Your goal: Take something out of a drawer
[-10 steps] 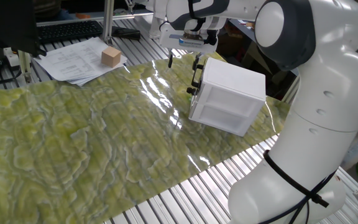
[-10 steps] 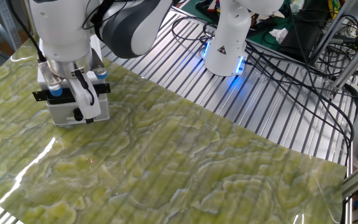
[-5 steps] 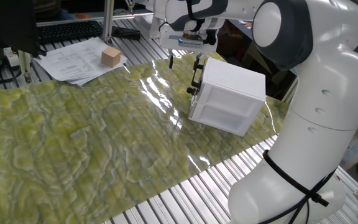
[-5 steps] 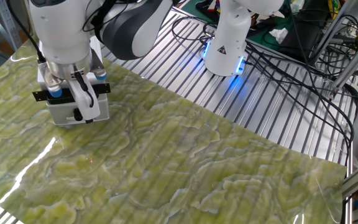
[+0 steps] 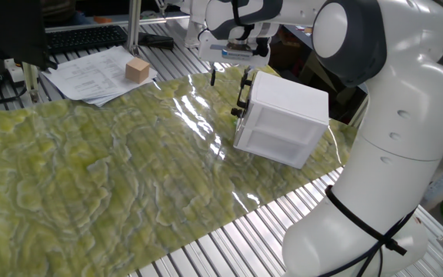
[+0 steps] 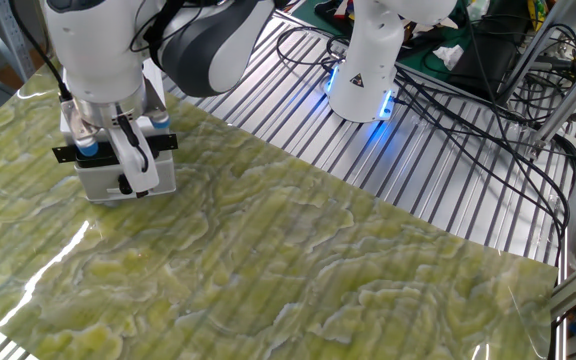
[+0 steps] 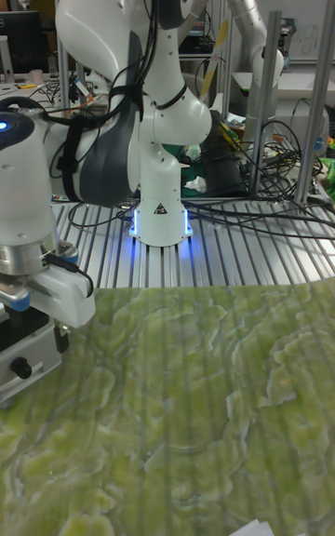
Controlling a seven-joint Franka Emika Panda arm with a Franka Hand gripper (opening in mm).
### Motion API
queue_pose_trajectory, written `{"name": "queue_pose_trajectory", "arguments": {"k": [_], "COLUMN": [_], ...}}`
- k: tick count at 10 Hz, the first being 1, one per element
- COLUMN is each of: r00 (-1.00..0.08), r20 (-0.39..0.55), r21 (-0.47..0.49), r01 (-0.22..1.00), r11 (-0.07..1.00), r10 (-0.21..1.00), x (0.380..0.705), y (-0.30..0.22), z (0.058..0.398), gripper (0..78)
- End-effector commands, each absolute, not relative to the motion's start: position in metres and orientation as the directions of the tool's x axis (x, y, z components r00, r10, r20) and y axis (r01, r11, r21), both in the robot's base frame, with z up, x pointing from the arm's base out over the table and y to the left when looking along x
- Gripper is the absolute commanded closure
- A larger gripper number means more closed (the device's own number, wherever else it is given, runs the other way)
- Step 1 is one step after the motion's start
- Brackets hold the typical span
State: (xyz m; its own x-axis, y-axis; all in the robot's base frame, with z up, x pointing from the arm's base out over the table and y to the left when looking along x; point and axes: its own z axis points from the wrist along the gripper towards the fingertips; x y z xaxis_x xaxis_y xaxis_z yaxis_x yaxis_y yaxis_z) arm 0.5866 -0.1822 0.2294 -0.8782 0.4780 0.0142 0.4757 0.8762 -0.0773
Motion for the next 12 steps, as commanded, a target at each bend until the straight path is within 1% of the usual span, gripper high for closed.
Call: {"name": "queue_pose_trajectory", "arguments": {"k": [1, 12], "r00": [-0.879, -0.880], "r20": [0.010, 0.007], "r21": [-0.096, -0.127], "r01": [0.473, 0.470], "r11": [0.876, 0.873], "r10": [0.476, 0.475], "x": [0.5853, 0.5806], "y": [-0.1836, -0.1817], "z": [0.2284, 0.2188], "gripper": [0.1, 0.1]}}
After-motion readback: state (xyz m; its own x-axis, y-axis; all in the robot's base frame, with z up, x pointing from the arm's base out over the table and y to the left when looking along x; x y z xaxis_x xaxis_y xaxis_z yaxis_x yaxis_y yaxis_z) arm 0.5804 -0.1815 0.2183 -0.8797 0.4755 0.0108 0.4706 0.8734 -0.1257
